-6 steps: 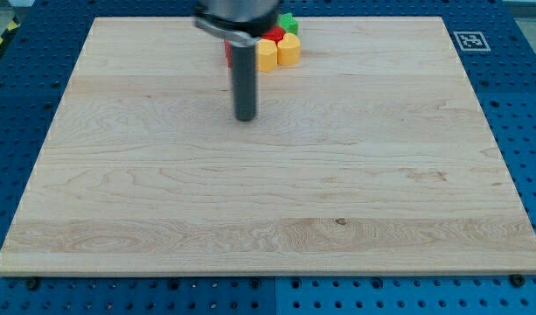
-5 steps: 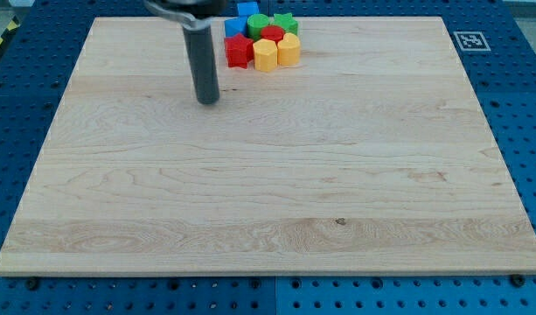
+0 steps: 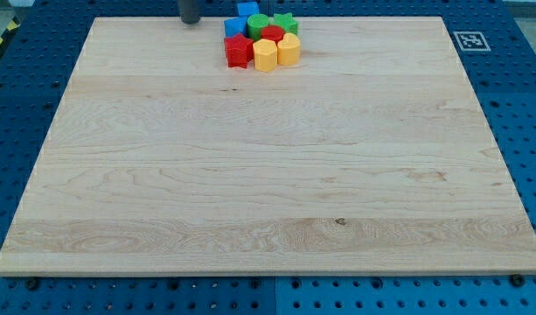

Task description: Move the red star down a bit

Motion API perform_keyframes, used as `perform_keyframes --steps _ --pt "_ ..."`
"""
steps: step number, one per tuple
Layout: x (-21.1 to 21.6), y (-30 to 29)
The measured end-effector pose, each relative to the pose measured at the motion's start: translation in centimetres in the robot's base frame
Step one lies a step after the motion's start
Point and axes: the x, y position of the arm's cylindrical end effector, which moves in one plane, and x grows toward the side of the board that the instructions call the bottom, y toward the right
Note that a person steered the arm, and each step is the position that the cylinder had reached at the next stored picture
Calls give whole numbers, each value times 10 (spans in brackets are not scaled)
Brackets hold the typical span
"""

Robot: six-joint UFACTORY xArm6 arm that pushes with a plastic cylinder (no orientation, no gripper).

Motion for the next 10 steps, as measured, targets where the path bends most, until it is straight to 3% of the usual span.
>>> perform_keyframes --steps 5,8,9,10 --pt "8 26" --pt "81 66" --pt "82 61" --pt "64 10"
